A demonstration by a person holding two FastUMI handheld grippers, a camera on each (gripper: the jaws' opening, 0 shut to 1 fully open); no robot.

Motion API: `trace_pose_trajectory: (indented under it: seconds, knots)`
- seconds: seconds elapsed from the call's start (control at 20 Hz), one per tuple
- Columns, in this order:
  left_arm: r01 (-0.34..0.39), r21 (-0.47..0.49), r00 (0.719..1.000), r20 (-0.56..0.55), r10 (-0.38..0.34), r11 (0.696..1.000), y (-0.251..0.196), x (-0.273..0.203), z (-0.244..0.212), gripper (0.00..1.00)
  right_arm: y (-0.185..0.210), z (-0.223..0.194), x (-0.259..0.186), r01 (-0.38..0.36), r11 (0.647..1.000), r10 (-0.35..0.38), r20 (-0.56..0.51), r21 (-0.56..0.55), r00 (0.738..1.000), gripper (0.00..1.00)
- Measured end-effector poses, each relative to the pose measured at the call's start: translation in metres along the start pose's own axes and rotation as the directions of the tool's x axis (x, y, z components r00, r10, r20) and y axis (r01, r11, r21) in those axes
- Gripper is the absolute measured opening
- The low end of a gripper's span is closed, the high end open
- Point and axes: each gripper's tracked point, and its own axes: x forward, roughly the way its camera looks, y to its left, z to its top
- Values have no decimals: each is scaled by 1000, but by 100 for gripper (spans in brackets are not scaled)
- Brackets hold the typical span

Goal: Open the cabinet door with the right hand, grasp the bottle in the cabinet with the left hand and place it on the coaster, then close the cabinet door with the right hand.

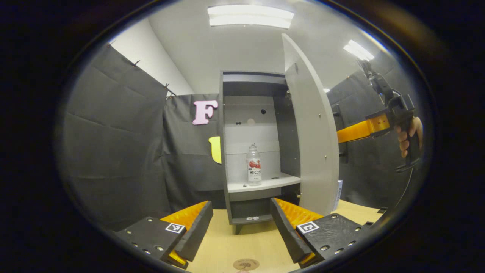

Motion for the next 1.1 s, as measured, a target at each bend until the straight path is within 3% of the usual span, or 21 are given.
trace_pose_trajectory:
  seconds: [0.35, 0.8, 1.0, 1.05, 1.1]
  knots:
    - [55, 10, 998, 10, -55, 998, -25, 3, 9, 91, -34, -9, -14, 95, 995, -95, -5, -31, 995, 19]
    - [74, 17, 997, 4, -74, 997, -35, 7, 11, 89, -90, -12, -38, 251, 968, -250, 17, -28, 968, 19]
    - [84, 23, 996, 0, -84, 996, -42, 11, 10, 89, -127, -14, -50, 327, 945, -328, 28, 16, 944, 10]
    - [88, 23, 996, -2, -88, 996, -44, 13, 9, 89, -126, -16, -50, 309, 950, -310, 25, 49, 950, 2]
    - [91, 22, 996, -4, -91, 996, -45, 16, 8, 89, -121, -16, -51, 282, 956, -285, 26, 76, 958, 18]
